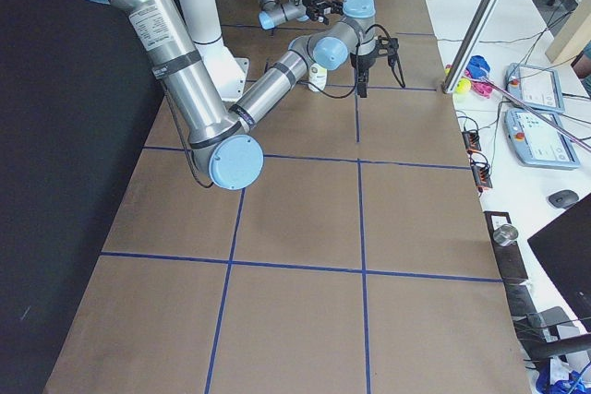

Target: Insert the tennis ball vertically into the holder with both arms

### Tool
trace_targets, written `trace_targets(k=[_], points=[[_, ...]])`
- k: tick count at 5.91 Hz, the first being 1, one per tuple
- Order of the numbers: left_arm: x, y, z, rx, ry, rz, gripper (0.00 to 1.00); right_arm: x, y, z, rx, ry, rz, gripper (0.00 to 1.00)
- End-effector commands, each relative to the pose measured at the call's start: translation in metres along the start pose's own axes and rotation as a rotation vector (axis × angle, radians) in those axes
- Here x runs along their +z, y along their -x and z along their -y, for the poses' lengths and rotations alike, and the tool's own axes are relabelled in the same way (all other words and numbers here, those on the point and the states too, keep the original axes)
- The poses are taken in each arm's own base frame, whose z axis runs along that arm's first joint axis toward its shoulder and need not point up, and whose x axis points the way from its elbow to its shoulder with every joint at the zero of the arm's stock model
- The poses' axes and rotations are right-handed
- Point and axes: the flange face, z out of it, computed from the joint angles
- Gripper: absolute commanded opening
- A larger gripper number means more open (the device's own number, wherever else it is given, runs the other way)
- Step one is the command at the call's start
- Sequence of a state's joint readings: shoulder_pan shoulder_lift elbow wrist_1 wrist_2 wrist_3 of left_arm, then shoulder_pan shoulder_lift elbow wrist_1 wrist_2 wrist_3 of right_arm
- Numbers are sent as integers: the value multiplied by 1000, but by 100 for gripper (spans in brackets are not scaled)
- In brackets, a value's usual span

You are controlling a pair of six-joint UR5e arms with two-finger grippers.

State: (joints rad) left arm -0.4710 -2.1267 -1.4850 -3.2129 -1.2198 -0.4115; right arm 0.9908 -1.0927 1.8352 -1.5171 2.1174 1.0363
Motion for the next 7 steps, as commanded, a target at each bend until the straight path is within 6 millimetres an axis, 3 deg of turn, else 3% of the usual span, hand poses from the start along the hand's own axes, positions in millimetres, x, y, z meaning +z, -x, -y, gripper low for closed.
trace_targets(k=[1,2,3,4,5,6,7], points=[[20,79,23,-27,163,130,100,-2,-23,13,2,-11,-23,99],[25,132,44,-36,282,149,100,-7,-29,17,13,-10,-18,99],[5,201,81,-120,371,143,100,-7,-36,19,21,-8,-23,99],[-15,228,72,-142,448,158,100,-6,-38,18,23,-7,-25,99],[-42,254,39,-177,569,249,100,-3,-45,25,35,-4,-33,99],[-66,281,27,-202,637,282,100,5,-61,38,51,6,-13,99],[-82,324,29,-215,753,420,100,25,-120,55,1,39,14,99]])
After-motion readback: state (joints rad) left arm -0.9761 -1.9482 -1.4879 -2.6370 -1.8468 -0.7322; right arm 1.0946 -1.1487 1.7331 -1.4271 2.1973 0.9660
